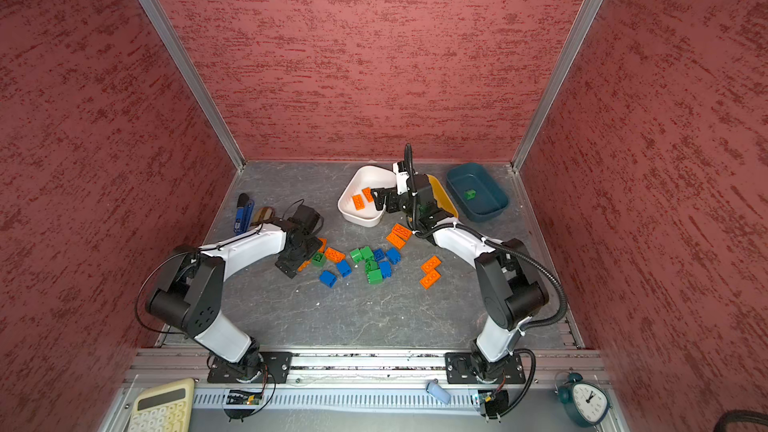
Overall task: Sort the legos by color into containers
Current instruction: 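Grasp an orange brick from the pile with the left gripper while the right withdraws, then carry the orange brick into the white tub with left gripper while right moves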
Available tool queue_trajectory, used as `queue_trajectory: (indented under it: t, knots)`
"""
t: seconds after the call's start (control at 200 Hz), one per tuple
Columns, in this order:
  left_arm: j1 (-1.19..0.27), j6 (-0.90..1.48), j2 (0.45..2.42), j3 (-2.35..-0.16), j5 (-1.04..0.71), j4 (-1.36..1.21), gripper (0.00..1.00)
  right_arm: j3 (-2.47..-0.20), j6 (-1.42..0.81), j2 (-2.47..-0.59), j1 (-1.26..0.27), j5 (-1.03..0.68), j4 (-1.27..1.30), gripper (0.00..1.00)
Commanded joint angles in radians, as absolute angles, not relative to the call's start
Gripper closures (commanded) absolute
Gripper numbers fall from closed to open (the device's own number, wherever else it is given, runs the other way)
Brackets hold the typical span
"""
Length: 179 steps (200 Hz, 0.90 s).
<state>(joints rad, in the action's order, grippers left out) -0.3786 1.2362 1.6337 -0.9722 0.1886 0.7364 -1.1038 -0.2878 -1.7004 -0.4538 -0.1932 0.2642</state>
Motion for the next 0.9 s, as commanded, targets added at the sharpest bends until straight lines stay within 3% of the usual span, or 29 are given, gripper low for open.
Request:
queue_trajectory:
  t: [0.0,0.601,0.892]
  knots:
    - [-0.367,1.212,1.657,-0.964,0.202,0.712,0.07,-1.096,-0.282,-1.668,-0.455,-0.176,0.285,0.01]
    - [-0.36,1.104,1.538,-0.861,0.252,0.648,0.41,-1.092,-0.327,-1.654,-0.456,-0.051,0.286,0.01]
    - [-0.362,1.0,1.397,-0.905,0.286,0.61,0.58,-0.977,-0.367,-1.521,-0.455,0.017,0.315,0.01]
